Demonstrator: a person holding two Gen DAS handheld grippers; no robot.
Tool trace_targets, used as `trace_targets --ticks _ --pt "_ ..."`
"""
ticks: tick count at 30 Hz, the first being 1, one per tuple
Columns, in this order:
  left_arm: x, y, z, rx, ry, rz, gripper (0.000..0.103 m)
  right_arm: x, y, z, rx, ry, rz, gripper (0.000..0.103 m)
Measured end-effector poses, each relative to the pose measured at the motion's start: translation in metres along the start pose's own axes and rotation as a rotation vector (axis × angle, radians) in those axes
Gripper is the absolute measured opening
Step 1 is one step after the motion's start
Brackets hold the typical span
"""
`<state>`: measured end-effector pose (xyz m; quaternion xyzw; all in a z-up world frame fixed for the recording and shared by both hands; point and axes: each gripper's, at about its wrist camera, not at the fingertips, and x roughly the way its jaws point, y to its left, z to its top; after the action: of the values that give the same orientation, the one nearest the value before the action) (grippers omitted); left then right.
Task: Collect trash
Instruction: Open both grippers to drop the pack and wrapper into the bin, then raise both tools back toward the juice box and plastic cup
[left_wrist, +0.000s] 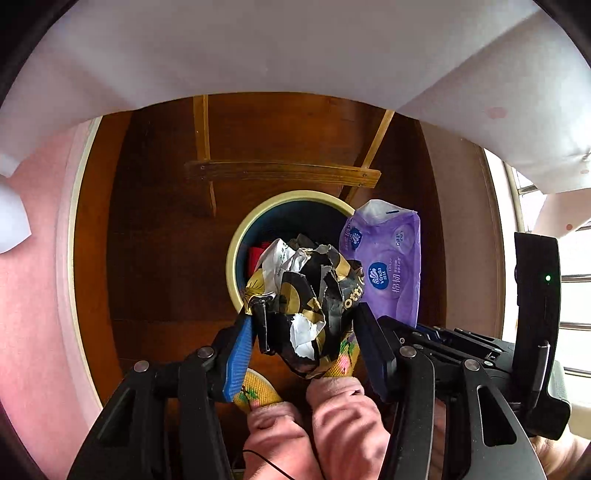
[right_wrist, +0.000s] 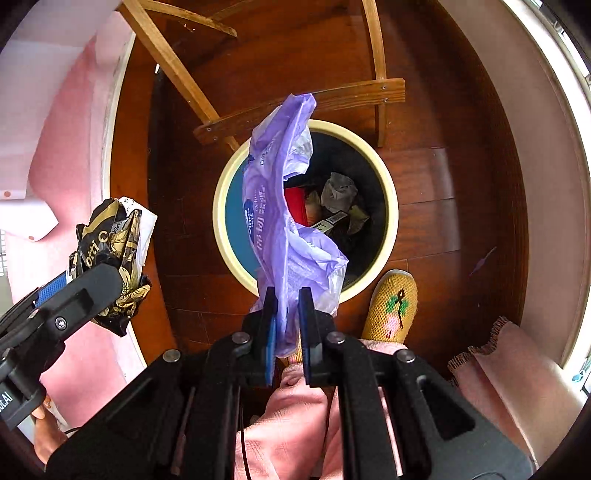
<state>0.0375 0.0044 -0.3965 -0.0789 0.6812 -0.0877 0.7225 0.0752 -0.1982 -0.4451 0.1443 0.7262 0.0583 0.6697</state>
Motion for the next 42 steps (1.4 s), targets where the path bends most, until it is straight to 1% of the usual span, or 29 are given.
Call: trace_targets --ticks 2,4,6,7,8,9,10,11,12,14,17,19,21,25,28,36,42 --pt "0.018 0.000 0.004 -0.006 0.008 -0.005 0.054 0.016 -0.011 0.003 0.027 0.009 0.018 0.008" --pt "0.032 0.001 0.008 -0.008 0.014 -0.007 0.057 0.027 -0.018 0.007 0.046 0.007 0.022 0.009" --pt "0.042 0.000 0.010 -0.005 0.022 -0.005 0.058 0.034 -0.020 0.009 0.064 0.002 0.037 0.011" --pt "0.046 -0.002 0.009 0.000 0.023 0.007 0.062 0.036 -0.021 0.011 0.074 -0.002 0.042 0.015" --pt "0.051 -0.002 0.011 0.007 0.028 0.018 0.066 0.038 -0.023 0.013 0.085 -0.006 0.044 0.023" --pt "0.053 -0.002 0.010 0.011 0.029 0.029 0.073 0.041 -0.026 0.018 0.095 -0.010 0.042 0.030" --pt "0.054 -0.002 0.010 0.012 0.026 0.039 0.080 0.041 -0.027 0.018 0.103 -0.016 0.038 0.031" --pt "0.056 -0.001 0.011 0.012 0.021 0.047 0.083 0.045 -0.030 0.022 0.107 -0.018 0.037 0.032" --pt "0.056 -0.001 0.011 0.013 0.014 0.052 0.085 0.044 -0.030 0.023 0.108 -0.018 0.038 0.035" --pt "0.050 0.003 0.010 0.014 0.001 0.066 0.086 0.044 -0.030 0.027 0.101 -0.022 0.029 0.041" --pt "0.040 0.007 0.010 0.008 -0.022 0.085 0.087 0.034 -0.026 0.030 0.080 -0.041 0.011 0.044" --pt "0.025 0.010 0.008 -0.003 -0.040 0.097 0.087 0.025 -0.024 0.030 0.074 -0.056 0.000 0.047" --pt "0.011 0.011 0.007 -0.016 -0.058 0.105 0.087 0.013 -0.021 0.029 0.073 -0.079 -0.007 0.055" --pt "-0.017 0.011 0.009 -0.036 -0.094 0.122 0.087 -0.014 -0.017 0.028 0.084 -0.122 -0.011 0.056" --pt "-0.045 0.008 0.010 -0.044 -0.124 0.127 0.087 -0.039 -0.011 0.025 0.087 -0.152 -0.002 0.058" --pt "-0.145 -0.012 0.014 -0.040 -0.246 0.152 0.087 -0.128 0.017 0.008 0.049 -0.261 0.024 0.059" --pt "-0.224 -0.025 0.012 -0.027 -0.299 0.105 0.087 -0.204 0.047 -0.013 -0.009 -0.354 0.055 0.062"
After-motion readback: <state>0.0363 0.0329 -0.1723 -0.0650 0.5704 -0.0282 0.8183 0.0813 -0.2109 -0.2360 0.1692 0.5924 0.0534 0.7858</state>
